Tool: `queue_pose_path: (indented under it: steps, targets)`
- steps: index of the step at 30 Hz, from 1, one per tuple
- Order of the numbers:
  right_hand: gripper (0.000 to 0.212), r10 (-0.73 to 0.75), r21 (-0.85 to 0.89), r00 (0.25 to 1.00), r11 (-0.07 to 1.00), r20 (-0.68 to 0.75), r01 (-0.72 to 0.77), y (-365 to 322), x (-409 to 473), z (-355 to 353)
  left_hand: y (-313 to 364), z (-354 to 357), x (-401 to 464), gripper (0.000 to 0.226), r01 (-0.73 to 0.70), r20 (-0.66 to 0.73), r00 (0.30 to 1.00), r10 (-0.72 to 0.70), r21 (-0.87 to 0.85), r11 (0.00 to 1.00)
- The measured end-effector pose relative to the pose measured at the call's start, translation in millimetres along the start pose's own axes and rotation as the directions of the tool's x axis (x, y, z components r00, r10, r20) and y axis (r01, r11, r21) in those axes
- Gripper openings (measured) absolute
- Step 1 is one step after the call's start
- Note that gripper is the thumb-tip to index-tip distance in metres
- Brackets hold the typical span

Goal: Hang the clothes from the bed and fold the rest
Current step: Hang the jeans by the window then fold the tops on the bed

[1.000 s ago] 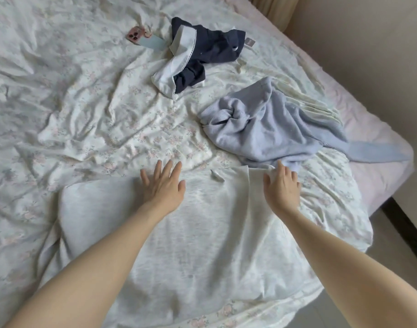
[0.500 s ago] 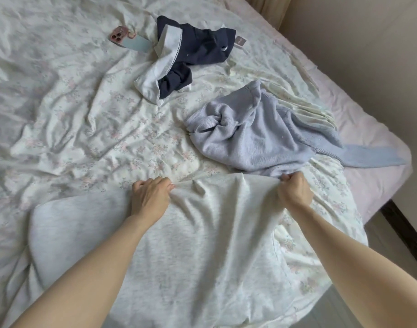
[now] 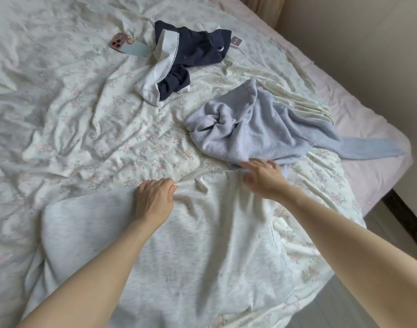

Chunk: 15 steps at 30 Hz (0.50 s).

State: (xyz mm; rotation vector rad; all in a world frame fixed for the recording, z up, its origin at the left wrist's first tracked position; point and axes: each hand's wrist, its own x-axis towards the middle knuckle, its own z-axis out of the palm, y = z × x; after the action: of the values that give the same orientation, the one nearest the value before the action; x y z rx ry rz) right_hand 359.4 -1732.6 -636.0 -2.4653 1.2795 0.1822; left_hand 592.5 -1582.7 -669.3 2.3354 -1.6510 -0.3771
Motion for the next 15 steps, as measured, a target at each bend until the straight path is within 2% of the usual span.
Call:
queue_pose_path:
  steps: [2,3,5,8,15]
  targets:
    - [0.038,-0.067,-0.126,0.992,0.989,0.112,0.081,-11.4,9.5,2.3,0.9,-2.3,-2.9,0.017,-0.010,-0.011,1.000,0.010,-0.004,1.000]
    - [0.033,-0.089,-0.176,0.990,0.978,0.112,0.108,-14.0,10.6,3.9,0.9,-3.2,-4.5,0.018,-0.011,-0.017,1.000,0.011,-0.004,1.000]
    - [0.026,-0.113,-0.189,0.993,0.975,0.014,0.114,-11.7,4.7,4.2,-0.7,-5.3,-7.4,0.017,0.004,-0.032,0.999,-0.004,-0.017,1.000]
    - [0.021,0.019,-0.121,0.990,0.992,-0.140,-0.036,1.2,-10.0,-3.8,-3.9,-8.1,-6.8,0.018,0.041,-0.032,0.999,-0.042,-0.025,0.999]
    - [0.014,0.216,-0.070,0.949,0.969,-0.228,-0.238,4.7,-20.3,8.4,0.9,-5.0,-1.2,0.023,0.133,-0.032,0.990,-0.134,-0.025,0.991]
